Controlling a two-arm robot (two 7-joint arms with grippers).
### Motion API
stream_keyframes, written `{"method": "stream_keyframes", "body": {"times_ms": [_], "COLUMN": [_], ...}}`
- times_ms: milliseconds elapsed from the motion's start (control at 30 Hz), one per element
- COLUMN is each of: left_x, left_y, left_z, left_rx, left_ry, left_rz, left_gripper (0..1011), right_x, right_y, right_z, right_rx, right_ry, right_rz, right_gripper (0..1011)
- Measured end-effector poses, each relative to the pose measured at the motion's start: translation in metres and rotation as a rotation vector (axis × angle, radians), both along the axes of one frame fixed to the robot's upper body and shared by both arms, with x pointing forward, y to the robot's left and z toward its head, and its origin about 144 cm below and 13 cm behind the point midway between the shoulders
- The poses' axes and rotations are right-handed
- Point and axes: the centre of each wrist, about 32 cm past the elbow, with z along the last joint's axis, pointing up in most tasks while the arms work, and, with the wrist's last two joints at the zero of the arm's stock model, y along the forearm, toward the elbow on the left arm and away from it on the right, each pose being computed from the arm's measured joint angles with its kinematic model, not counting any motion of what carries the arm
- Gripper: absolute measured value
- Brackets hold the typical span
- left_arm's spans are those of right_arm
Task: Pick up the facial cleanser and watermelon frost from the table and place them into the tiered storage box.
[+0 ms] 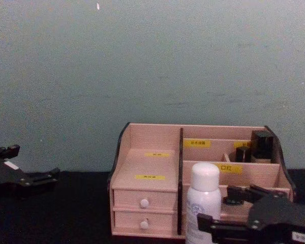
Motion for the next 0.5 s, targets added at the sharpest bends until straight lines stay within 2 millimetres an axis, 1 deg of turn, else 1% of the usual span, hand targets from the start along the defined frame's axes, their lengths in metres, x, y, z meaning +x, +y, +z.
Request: {"method": "stream_keyframes", "body": {"times_ms": [200, 500], "left_x": [0.0, 0.0], "left_y": [0.0, 0.0], "left_z": [0.0, 0.0], "left_rx": [0.0, 0.0], "left_ry": [0.0, 0.0], "left_rz": [0.0, 0.0], "left_gripper": [1001, 1001], "right_x": [0.011, 0.021], "right_y": [0.008, 0.015], "right_z": [-0.002, -0.004], "right_rx": [-0.009, -0.008], "right_ry": [0.007, 0.022], "right_rz": [-0.009, -0.014], "right_gripper": [1002, 1002]}}
